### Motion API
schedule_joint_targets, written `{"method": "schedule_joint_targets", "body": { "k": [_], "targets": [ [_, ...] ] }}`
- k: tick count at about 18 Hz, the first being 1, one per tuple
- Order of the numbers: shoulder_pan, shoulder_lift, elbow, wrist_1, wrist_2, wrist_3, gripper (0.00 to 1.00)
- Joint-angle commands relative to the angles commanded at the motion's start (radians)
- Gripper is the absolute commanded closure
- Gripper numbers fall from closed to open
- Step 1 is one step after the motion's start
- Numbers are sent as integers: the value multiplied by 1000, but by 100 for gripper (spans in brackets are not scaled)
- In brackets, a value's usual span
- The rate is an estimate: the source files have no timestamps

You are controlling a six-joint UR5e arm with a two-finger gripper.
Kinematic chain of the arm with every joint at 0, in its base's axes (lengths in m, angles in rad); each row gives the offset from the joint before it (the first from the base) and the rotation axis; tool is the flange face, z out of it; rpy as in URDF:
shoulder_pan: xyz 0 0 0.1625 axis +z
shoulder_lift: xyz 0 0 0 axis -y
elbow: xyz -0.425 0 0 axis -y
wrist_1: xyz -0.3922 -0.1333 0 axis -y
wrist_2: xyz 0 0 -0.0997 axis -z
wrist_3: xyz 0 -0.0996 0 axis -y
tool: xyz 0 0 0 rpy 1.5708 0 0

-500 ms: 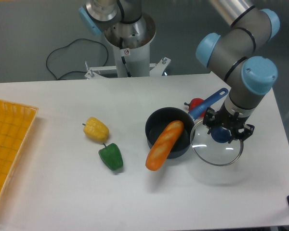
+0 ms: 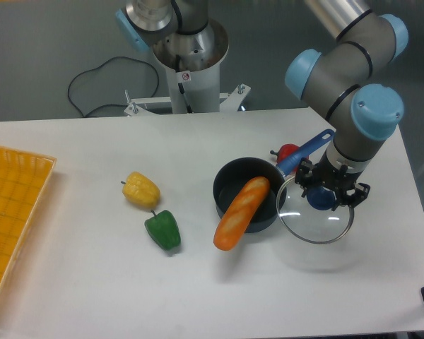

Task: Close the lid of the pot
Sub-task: 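Hold the glass lid by its blue knob beside the saucepan, then move the held glass lid over the saucepan opening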

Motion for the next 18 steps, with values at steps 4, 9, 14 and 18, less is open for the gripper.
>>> {"method": "schedule_joint_targets", "body": {
  "k": [4,9,14,18],
  "targets": [
    [-20,20,-8,-2,-17,-3,45],
    [-41,46,-26,-2,-90,-14,45],
    [-44,78,-64,0,-112,-15,45],
    [-58,81,-87,0,-130,-15,45]
  ]
}}
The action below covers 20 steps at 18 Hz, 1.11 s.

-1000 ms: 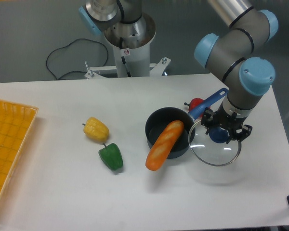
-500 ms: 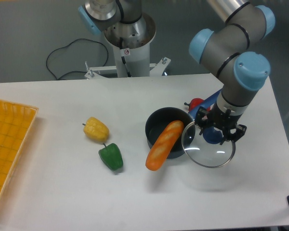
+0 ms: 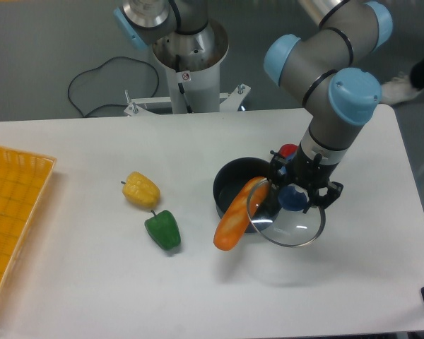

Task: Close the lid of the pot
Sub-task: 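Move the held glass lid over the saucepan opening, then lower the glass lid onto the saucepan rim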

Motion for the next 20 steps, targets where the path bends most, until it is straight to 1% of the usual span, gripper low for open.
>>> {"method": "schedule_joint_targets", "body": {
  "k": [1,3,5,9,15,20],
  "targets": [
    [-3,3,-24,5,-6,5,45],
    [-9,32,-58,15,-12,6,45],
    [-9,38,-94,38,-14,8,45],
    [-6,60,-123,46,-12,14,45],
    [5,112,-180,46,-12,46,45],
    [3,117,-189,46,-12,46,45]
  ]
}}
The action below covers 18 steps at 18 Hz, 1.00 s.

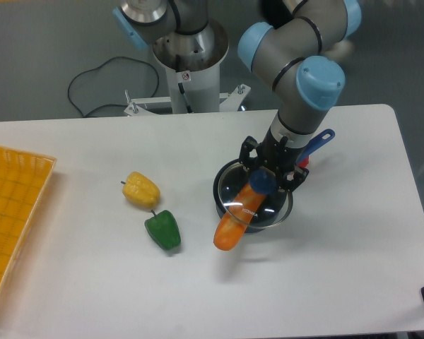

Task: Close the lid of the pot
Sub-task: 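Lower the glass lid onto the saucepan rim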

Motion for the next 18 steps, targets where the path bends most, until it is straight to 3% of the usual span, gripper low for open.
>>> {"method": "schedule_joint_targets", "body": {
  "k": [18],
  "targets": [
    [0,-9,-31,3,5,35,45]
  ]
}}
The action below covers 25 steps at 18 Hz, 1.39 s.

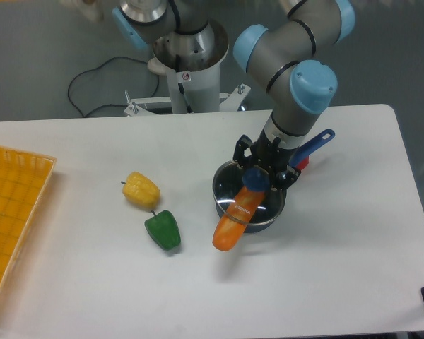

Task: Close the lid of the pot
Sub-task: 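Lower the glass lid onto the saucepan rim, then open the gripper and lift it away from the lid knob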

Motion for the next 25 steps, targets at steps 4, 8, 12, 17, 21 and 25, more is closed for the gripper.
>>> {"method": "schedule_joint_targets", "body": {
  "k": [4,8,12,17,21,25],
  "targets": [
    [-1,2,-11,0,2,9,44],
    [-2,3,-17,0,2,9,43],
    [-3,3,-18,0,3,17,26],
    [-3,2,-18,0,6,28,7],
    [-6,0,-18,2,6,28,7],
    [-3,0,-3,0,6,29,0]
  ]
}}
